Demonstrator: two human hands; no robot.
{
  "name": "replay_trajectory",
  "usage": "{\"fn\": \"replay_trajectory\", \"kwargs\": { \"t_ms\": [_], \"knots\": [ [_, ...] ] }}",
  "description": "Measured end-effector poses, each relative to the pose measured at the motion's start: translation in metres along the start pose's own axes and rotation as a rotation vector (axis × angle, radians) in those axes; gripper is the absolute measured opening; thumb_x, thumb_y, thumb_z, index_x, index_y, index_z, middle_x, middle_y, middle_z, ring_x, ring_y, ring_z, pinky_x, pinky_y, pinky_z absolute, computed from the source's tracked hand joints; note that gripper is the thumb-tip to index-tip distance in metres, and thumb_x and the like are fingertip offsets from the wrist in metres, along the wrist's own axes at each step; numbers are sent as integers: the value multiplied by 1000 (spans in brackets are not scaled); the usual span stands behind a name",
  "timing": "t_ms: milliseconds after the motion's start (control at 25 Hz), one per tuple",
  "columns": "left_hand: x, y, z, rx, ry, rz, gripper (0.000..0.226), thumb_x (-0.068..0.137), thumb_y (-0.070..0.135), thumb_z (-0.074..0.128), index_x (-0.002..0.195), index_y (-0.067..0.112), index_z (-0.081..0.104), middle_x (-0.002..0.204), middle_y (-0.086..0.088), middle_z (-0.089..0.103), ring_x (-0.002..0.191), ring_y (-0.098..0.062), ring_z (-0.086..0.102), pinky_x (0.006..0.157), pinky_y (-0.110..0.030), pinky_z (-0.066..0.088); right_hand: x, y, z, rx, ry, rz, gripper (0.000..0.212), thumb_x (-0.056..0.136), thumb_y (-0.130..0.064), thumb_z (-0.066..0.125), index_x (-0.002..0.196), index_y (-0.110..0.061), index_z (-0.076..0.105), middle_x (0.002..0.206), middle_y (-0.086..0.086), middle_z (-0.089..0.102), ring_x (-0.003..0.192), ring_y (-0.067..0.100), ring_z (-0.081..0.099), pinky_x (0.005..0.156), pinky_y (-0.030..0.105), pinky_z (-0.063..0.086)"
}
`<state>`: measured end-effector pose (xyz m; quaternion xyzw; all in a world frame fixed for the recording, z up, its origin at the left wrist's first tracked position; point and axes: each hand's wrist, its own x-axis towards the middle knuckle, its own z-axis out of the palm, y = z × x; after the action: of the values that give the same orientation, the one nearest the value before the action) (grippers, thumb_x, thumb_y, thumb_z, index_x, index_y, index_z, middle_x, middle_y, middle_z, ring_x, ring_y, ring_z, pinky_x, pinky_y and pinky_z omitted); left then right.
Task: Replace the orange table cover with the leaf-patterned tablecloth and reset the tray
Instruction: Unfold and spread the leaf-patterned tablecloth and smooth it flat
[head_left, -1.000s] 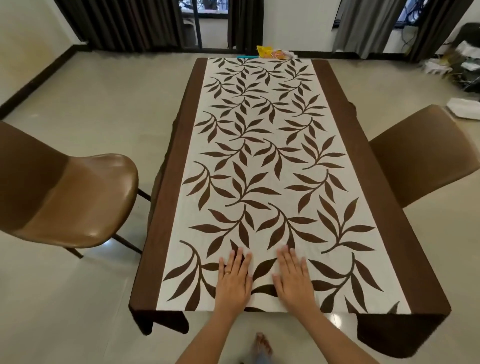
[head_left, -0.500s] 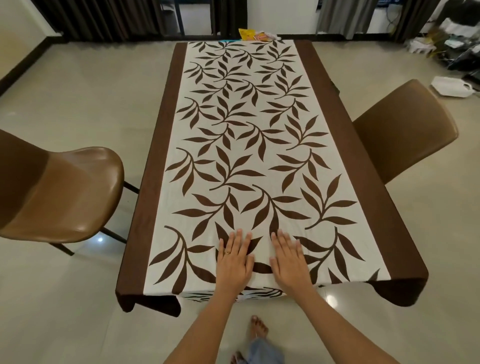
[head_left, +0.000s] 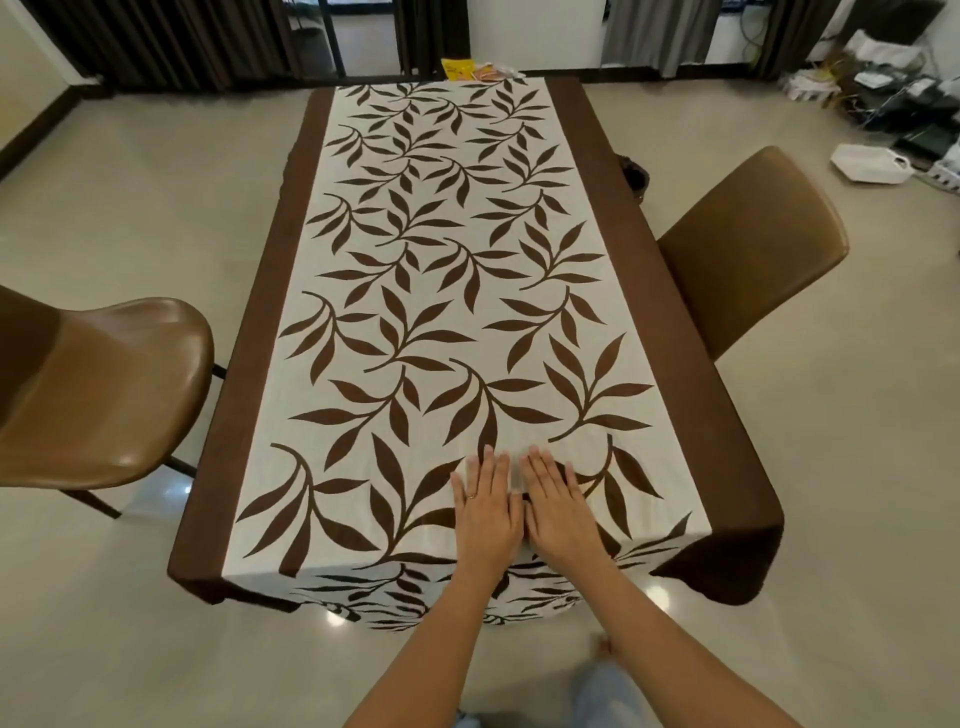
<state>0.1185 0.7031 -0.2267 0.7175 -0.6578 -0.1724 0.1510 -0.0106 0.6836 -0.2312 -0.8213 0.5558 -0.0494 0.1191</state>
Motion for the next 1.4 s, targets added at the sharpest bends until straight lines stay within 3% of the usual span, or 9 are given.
{"fn": "replay_trajectory", "kwargs": {
  "t_ms": [240,440,680,760,880,1040,1160,1280,1400],
  "knots": [
    [2,6,8,114,86,-96,58,98,44,15,153,25,16,159,3,12,148,-14,1,120,-40,-5,-19,106,-26,16,0,118,63,98,-46,14,153,-17,5,160,-2,-2,148,15,-5,120,41,-3],
    [5,27,18,123,155,-217,59,96,42,20,151,23,25,157,-4,24,147,-19,9,118,-49,-1,-49,207,-58,-28,-12,277,69,95,-51,9,153,-12,9,160,6,9,148,19,2,120,43,0],
    [22,130,57,26,140,-251,62,97,49,14,152,22,20,159,-3,13,148,-20,5,119,-44,-3,-9,177,-65,94,-98,-52,63,96,-44,9,152,-16,-4,158,0,-13,147,13,-15,119,34,-9],
    [27,152,73,45,120,-246,61,98,50,14,152,23,24,159,-4,17,148,-22,11,119,-44,-4,-3,172,-59,45,-114,-157,62,98,-44,14,152,-17,-1,159,0,-11,147,14,-14,118,36,-7],
    [28,150,83,128,165,-255,58,99,49,20,151,24,27,157,-5,25,146,-23,18,117,-45,-3,-6,200,-54,-31,-119,-125,63,99,-47,17,154,-19,2,160,-1,-8,148,14,-10,118,37,-9],
    [28,146,87,171,185,-258,57,99,48,27,152,28,22,158,-1,22,147,-20,13,117,-47,2,-26,255,-70,-15,-72,25,68,97,-57,5,153,-18,12,160,0,10,148,19,6,118,32,-11],
    [31,156,88,191,200,-312,56,96,44,30,149,25,32,154,-5,32,145,-23,21,116,-48,1,-31,276,-81,-5,-107,-8,70,96,-58,2,152,-17,13,159,2,13,148,19,2,117,28,-13],
    [43,187,98,177,259,-448,58,92,39,33,145,18,39,151,-11,37,142,-29,26,117,-49,0,4,282,-89,11,-138,-175,64,97,-51,11,153,-20,4,160,-4,-6,146,11,-16,116,27,-16],
    [65,240,116,131,281,-548,57,93,39,32,144,15,41,150,-13,38,141,-29,31,116,-50,7,56,283,-97,-8,-211,-431,62,97,-44,14,153,-21,-3,157,-5,-17,145,11,-18,115,29,-21]
  ]
}}
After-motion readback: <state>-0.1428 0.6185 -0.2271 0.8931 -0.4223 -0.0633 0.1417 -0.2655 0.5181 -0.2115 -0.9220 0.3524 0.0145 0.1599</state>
